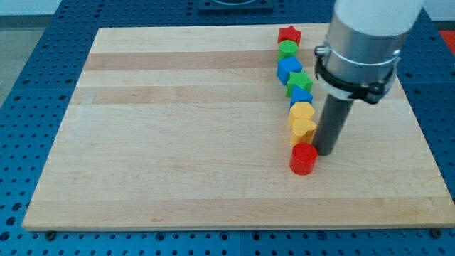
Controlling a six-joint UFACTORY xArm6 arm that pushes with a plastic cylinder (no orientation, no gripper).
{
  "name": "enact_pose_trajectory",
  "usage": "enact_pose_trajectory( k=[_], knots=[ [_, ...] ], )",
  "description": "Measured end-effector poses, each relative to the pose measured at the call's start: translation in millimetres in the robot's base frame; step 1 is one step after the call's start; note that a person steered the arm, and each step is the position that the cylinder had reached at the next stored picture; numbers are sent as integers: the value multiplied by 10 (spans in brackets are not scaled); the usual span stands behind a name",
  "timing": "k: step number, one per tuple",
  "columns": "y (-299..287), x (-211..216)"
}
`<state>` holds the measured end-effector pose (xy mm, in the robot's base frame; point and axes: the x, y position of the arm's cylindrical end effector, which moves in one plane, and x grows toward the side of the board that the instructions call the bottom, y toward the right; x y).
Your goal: Push the red circle down and slightly left
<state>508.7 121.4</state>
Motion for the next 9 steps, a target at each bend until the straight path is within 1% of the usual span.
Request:
enact_pose_trajectory(
  k=[1, 2, 3, 4, 5, 7, 9],
  knots=[
    [-334, 8],
    [-578, 111],
    [-495, 120],
    [-220, 114],
    [-91, 149],
    [-204, 272],
    [-598, 498]
  ],
)
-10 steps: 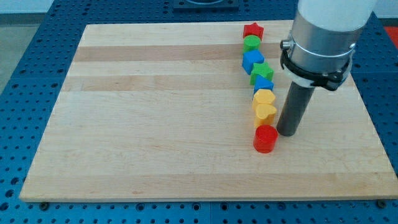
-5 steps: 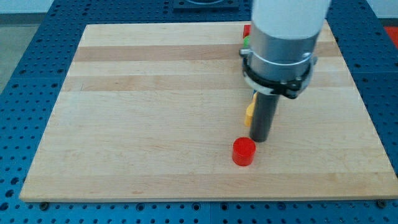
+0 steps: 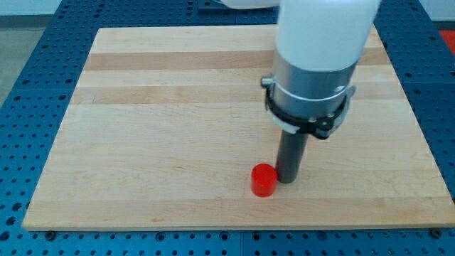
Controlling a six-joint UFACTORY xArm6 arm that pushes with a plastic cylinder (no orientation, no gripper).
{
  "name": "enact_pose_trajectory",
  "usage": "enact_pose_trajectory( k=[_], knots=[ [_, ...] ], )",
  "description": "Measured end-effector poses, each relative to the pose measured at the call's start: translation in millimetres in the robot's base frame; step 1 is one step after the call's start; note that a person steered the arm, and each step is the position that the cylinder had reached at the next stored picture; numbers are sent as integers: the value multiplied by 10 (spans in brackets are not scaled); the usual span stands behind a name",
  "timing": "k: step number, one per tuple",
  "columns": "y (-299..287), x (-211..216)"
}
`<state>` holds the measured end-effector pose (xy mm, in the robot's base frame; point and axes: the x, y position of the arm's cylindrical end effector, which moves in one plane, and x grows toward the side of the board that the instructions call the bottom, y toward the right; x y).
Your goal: Push the red circle down and slightly left
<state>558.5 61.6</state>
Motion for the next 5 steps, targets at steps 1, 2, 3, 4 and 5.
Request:
enact_pose_trajectory(
  k=[1, 2, 3, 4, 5],
  knots=[
    [-213, 130],
    [-342, 169],
    [-342, 169],
    [-381, 8],
    [-432, -209]
  ],
)
